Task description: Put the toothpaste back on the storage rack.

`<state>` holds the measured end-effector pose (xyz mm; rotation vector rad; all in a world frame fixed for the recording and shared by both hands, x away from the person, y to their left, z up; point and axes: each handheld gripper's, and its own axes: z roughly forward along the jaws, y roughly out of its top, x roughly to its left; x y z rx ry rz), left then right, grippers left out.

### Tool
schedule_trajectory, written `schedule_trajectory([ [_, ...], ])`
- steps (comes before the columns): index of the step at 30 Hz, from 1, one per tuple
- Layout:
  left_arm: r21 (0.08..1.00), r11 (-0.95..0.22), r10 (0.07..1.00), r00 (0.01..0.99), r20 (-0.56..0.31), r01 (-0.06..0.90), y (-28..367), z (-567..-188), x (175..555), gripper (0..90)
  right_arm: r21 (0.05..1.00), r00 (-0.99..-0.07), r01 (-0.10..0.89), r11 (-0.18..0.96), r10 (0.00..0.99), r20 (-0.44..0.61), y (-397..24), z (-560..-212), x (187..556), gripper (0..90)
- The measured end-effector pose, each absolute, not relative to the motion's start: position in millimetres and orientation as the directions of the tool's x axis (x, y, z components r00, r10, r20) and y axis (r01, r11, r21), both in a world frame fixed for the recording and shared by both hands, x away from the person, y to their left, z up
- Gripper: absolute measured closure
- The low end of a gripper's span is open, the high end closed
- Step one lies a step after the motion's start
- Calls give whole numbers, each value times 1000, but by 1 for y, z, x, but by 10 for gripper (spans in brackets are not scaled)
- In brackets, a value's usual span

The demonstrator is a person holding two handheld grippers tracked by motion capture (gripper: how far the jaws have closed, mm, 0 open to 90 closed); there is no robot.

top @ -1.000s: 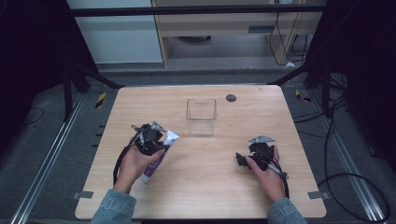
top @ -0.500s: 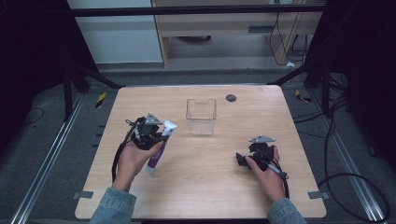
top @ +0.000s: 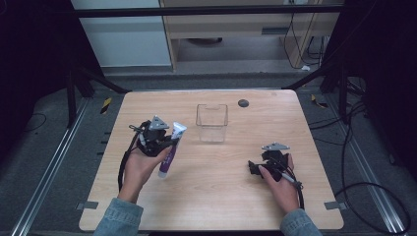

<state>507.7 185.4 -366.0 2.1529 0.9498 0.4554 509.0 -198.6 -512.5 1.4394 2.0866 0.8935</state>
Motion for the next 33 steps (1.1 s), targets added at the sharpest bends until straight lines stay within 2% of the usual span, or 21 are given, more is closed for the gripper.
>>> schedule_trajectory([
  [17, 746, -486, 724, 688, 52, 456, 168, -348, 522, 778, 725, -355, 644, 247, 935, -3, -199, -512, 509, 4],
  [20, 775, -446, 707, 707, -2, 448, 165, -341, 523, 777, 725, -355, 644, 247, 935, -3, -199, -512, 509, 4],
  [28, 773, -482, 706, 705, 65, 412, 150, -324, 529, 777, 724, -356, 643, 249, 935, -5, -199, -513, 509, 4],
  [33, 775, -484, 700, 711, 65, 405, 144, -318, 529, 777, 724, -355, 644, 247, 935, -3, -199, -512, 509, 4],
])
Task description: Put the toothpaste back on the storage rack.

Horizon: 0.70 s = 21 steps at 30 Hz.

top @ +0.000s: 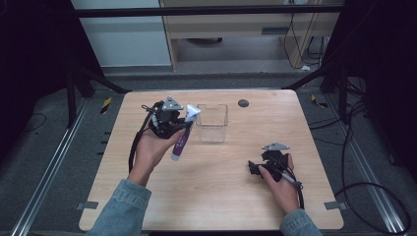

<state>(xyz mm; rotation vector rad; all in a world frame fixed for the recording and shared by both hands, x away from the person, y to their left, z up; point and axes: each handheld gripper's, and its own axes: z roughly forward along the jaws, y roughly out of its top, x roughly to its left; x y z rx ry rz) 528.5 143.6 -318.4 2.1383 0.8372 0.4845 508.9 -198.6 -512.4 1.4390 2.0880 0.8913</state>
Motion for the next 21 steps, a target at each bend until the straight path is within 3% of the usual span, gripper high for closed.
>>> schedule_trajectory([
  [21, 763, -532, 685, 716, 132, 368, 118, -300, 541, 778, 724, -355, 644, 248, 935, -4, -199, -512, 509, 4],
])
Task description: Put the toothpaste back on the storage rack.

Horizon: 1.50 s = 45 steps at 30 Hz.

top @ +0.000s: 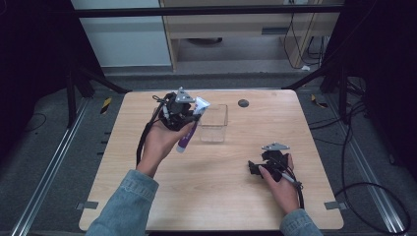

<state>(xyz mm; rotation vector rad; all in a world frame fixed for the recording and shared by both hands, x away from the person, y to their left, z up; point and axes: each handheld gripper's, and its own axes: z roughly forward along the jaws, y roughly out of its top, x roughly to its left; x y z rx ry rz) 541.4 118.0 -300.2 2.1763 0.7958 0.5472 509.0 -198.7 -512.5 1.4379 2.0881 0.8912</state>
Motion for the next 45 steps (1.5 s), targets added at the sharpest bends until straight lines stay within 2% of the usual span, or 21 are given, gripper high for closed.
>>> schedule_trajectory([
  [17, 792, -520, 678, 719, 155, 320, 89, -277, 555, 778, 723, -359, 641, 256, 933, -12, -199, -513, 509, 4],
  [34, 799, -527, 682, 705, 195, 289, 65, -269, 577, 779, 722, -356, 644, 254, 934, -12, -198, -513, 509, 4],
  [45, 828, -476, 694, 704, 148, 296, 54, -267, 593, 779, 724, -346, 648, 236, 938, 4, -195, -512, 510, 5],
])
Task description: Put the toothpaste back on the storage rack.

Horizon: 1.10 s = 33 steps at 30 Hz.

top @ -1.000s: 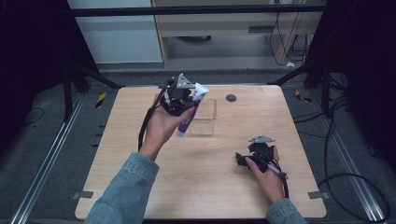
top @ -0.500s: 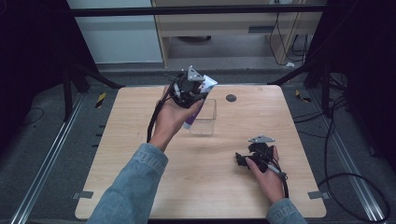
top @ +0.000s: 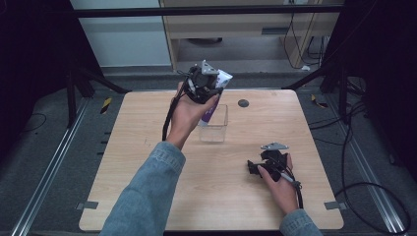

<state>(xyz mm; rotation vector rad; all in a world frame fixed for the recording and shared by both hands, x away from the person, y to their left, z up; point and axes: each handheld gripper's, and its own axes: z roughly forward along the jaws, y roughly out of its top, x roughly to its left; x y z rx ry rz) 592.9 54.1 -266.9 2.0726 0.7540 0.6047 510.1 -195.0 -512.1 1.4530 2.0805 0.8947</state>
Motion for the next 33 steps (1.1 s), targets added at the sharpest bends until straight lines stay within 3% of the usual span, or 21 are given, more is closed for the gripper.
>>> schedule_trajectory([
  [8, 824, -499, 683, 707, 181, 271, 41, -267, 600, 779, 724, -351, 643, 248, 936, -9, -196, -513, 510, 5],
  [33, 863, -431, 699, 703, 134, 264, 34, -267, 613, 780, 726, -352, 641, 250, 936, -11, -196, -513, 511, 5],
])
